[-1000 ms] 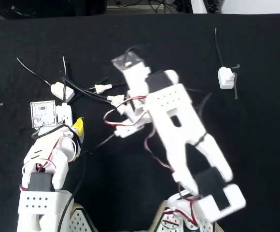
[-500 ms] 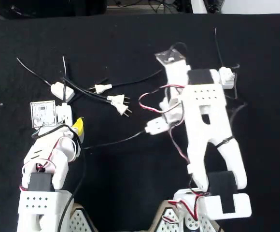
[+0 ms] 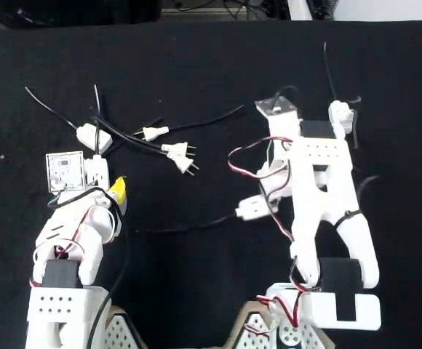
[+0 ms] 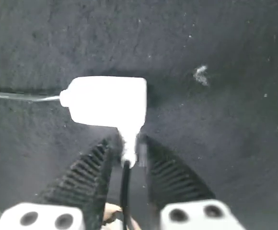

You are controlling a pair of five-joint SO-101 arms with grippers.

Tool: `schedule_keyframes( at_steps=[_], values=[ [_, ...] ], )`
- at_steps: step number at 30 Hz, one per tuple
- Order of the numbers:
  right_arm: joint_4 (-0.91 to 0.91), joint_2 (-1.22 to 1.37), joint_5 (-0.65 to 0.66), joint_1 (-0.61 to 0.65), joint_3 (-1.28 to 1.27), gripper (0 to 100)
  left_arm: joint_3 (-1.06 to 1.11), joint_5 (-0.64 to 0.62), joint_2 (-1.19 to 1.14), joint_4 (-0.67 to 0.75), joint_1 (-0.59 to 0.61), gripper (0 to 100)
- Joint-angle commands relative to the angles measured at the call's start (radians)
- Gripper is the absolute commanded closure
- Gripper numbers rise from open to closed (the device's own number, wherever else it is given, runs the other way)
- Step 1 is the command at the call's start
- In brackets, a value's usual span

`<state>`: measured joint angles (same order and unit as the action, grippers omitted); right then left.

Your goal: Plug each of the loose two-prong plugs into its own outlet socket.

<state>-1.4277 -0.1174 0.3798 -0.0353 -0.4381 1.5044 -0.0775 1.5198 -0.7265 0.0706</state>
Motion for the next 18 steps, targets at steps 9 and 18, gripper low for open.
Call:
schedule_keyframes(
  at_steps=[9, 18],
  values=[
    [0.020, -0.070, 0.554, 0.123, 0.030, 77.3, -0.002, 0.002, 0.008, 0.006, -0.001, 82],
    [-0.018, -0.082, 1.275, 0.163, -0.010, 77.3, -0.002, 0.002, 0.008, 0.006, -0.001, 82]
  ],
)
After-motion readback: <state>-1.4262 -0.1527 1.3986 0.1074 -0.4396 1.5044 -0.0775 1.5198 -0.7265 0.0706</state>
